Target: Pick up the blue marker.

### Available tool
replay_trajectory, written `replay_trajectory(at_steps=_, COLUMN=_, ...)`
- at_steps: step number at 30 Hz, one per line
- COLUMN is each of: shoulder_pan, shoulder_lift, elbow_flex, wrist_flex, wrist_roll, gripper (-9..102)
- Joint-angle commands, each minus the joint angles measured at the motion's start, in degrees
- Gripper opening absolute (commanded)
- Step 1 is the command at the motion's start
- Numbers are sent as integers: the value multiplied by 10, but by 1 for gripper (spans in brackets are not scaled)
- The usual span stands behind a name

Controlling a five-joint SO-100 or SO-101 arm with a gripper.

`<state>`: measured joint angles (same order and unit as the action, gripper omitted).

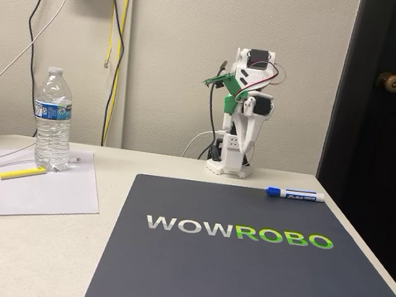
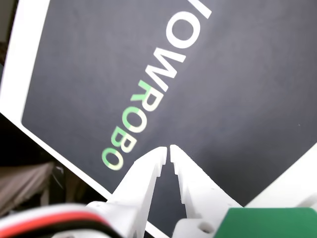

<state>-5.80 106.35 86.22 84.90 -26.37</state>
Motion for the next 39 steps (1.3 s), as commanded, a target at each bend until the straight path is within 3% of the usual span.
replay_trajectory(at_steps=1, shoulder_pan=-20, shoulder_lift=2, elbow_flex=-29, wrist_flex=18, wrist_roll=-6, gripper=0)
replay_trajectory(at_steps=24, shoulder_pan=-202, shoulder_lift=-5, elbow_flex=-25, wrist_flex=113, wrist_roll=-3, gripper=0)
replay_trajectory(at_steps=39, shoulder_pan=-318, shoulder_lift=-13, elbow_flex=-4, wrist_flex=152, wrist_roll=271, gripper=0)
